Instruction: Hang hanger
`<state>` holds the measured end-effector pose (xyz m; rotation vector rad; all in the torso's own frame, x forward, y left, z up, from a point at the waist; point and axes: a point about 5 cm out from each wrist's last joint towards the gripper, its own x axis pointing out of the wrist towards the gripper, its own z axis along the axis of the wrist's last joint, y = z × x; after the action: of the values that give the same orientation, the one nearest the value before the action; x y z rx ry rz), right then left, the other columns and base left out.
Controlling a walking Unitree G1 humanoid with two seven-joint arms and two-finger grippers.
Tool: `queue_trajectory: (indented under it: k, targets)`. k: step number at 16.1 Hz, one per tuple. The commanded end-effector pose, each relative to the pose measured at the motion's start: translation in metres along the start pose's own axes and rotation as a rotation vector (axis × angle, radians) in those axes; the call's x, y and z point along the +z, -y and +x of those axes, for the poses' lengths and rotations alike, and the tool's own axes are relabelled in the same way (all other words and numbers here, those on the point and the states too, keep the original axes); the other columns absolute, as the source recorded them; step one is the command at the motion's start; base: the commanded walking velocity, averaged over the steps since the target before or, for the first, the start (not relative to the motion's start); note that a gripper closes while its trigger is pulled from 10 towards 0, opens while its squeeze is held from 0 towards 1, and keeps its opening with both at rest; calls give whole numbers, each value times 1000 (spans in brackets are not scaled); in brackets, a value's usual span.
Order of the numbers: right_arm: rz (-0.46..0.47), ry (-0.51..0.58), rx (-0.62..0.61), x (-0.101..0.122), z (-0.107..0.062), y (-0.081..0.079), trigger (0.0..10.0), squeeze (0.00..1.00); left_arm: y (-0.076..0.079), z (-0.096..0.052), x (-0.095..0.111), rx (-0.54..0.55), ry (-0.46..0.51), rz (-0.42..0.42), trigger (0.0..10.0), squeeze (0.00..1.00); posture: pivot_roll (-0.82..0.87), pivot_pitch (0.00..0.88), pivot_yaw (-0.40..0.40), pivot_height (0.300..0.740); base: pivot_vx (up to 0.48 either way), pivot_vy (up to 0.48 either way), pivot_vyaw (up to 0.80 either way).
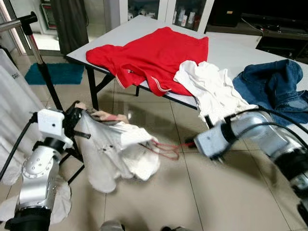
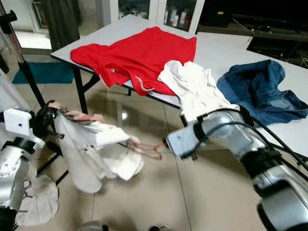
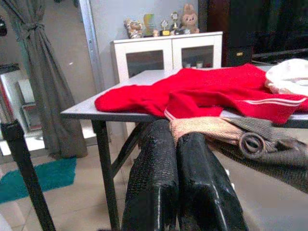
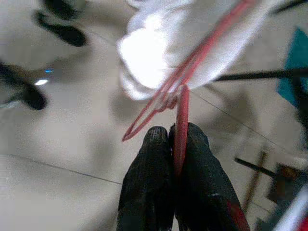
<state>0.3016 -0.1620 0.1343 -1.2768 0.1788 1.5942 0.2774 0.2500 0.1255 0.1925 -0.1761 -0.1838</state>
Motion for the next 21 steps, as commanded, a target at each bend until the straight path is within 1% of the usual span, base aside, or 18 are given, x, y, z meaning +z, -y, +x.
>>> queue_trajectory:
  k: [1, 2, 3, 4, 6, 8, 10, 12, 14, 15, 16, 18, 19, 20, 21]
  targets:
    - [11, -45, 127, -9, -3, -18, 0, 0, -9, 4, 14, 40, 57, -1, 10000, 0, 117, 16, -77, 740, 0, 0, 0]
    - [2, -42, 123, -8, -1, -17, 0, 0, -9, 5, 16, 38, 68, -12, 10000, 0, 116, 15, -76, 740, 0, 0, 0]
    - [-2, -23, 81, -4, 3, -8, 0, 0, -5, 8, 22, 18, 98, -47, 10000, 0, 116, 15, -76, 740, 0, 0, 0]
    - [5, 10, 99, 2, 9, -5, 0, 0, 1, 10, 27, -25, 123, -82, 10000, 0, 118, 14, -77, 740, 0, 0, 0]
    - [0, 19, 177, 5, 17, -13, 0, 0, 3, 11, 28, -33, 130, -97, 10000, 0, 121, 12, -73, 740, 0, 0, 0]
    - [-23, 29, 249, 10, 30, -21, 0, 0, -2, 14, 36, -8, 161, -104, 10000, 0, 121, 12, -73, 740, 0, 0, 0]
    - [-69, 29, 284, 16, 42, -20, 0, 0, -7, 21, 46, -30, 183, -76, 10000, 0, 129, 14, -77, 740, 0, 0, 0]
    - [-110, 34, 320, 22, 50, -18, 0, 0, -10, 33, 57, -85, 190, -24, 10000, 0, 134, 16, -80, 740, 0, 0, 0]
    - [-165, 20, 378, 28, 57, -17, 0, 0, -3, 46, 66, -207, 174, 82, 10000, 0, 137, 17, -81, 740, 0, 0, 0]
    - [-196, 4, 415, 29, 62, -18, 0, 0, 0, 53, 68, -257, 166, 122, 10000, 0, 135, 17, -79, 740, 0, 0, 0]
    - [-214, -10, 438, 29, 64, -19, 0, 0, 0, 57, 70, -265, 166, 136, 10000, 0, 136, 17, -79, 740, 0, 0, 0]
    - [-220, -34, 484, 25, 65, -26, 0, 0, -9, 60, 73, -238, 171, 152, 10000, 0, 133, 17, -78, 740, 0, 0, 0]
    - [-229, -61, 531, 19, 67, -34, 0, 0, -17, 62, 76, -201, 180, 153, 10000, 0, 130, 17, -77, 740, 0, 0, 0]
    - [-243, -85, 567, 15, 69, -43, 0, 0, -22, 62, 79, -188, 188, 152, 10000, 0, 130, 17, -77, 740, 0, 0, 0]
    - [-265, -108, 600, 12, 71, -48, 0, 0, -24, 62, 80, -197, 189, 168, 10000, 0, 129, 19, -77, 740, 0, 0, 0]
